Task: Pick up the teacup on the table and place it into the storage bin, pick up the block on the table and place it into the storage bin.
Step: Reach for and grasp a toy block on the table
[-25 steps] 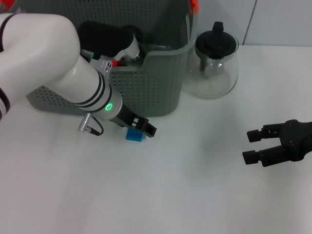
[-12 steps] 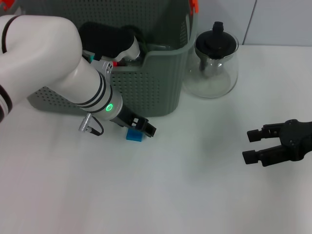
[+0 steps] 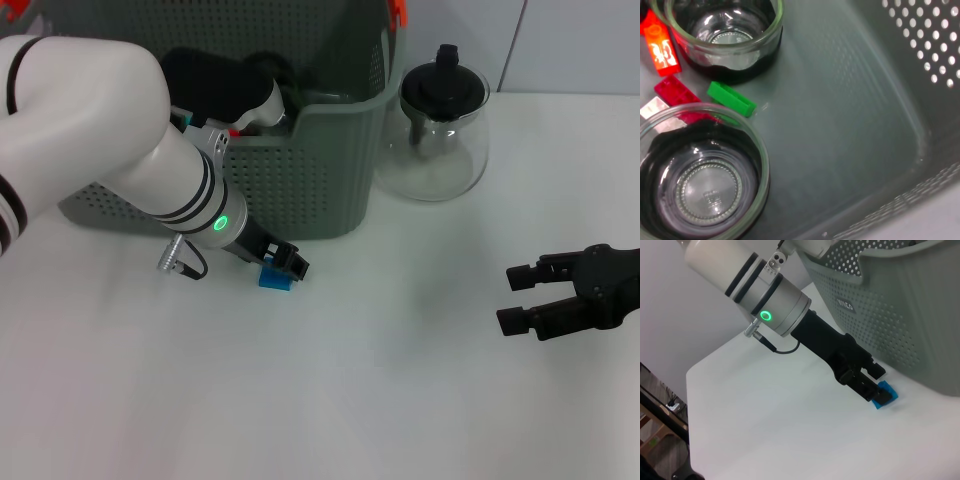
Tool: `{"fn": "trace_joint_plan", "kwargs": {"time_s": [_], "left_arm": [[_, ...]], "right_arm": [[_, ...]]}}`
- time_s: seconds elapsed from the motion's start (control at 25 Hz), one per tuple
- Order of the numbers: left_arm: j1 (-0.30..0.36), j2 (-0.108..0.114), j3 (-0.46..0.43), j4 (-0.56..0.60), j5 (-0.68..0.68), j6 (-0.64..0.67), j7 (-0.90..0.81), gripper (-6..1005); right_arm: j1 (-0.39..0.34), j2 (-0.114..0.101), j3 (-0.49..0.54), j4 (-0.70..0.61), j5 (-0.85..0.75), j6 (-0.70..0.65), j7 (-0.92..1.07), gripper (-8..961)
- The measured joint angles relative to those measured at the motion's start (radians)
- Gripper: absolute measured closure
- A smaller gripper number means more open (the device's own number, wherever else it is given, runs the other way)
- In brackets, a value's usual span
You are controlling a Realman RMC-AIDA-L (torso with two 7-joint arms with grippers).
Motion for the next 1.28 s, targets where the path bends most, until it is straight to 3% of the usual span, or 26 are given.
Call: {"fn": "trace_joint_plan", "kwargs": {"time_s": [0.2,0.4,1.28], "left_arm": [[0.0,0.0,0.001,0.0,0.001,0.0,0.0,267],[0.0,0.0,0.011,-0.001,0.001,0.0,0.0,294],[-0.005,0.0,0.039,-0.012,-0.008,-0.002,0.0,303]], "right_arm": [[0.0,0.0,0.0,0.0,0.0,0.001,0.001,10],[0.0,0.0,0.0,0.0,0.0,0.001,-0.002,10],[0.0,0.0,0.0,0.0,0.0,-0.002,-0.003,9]]}}
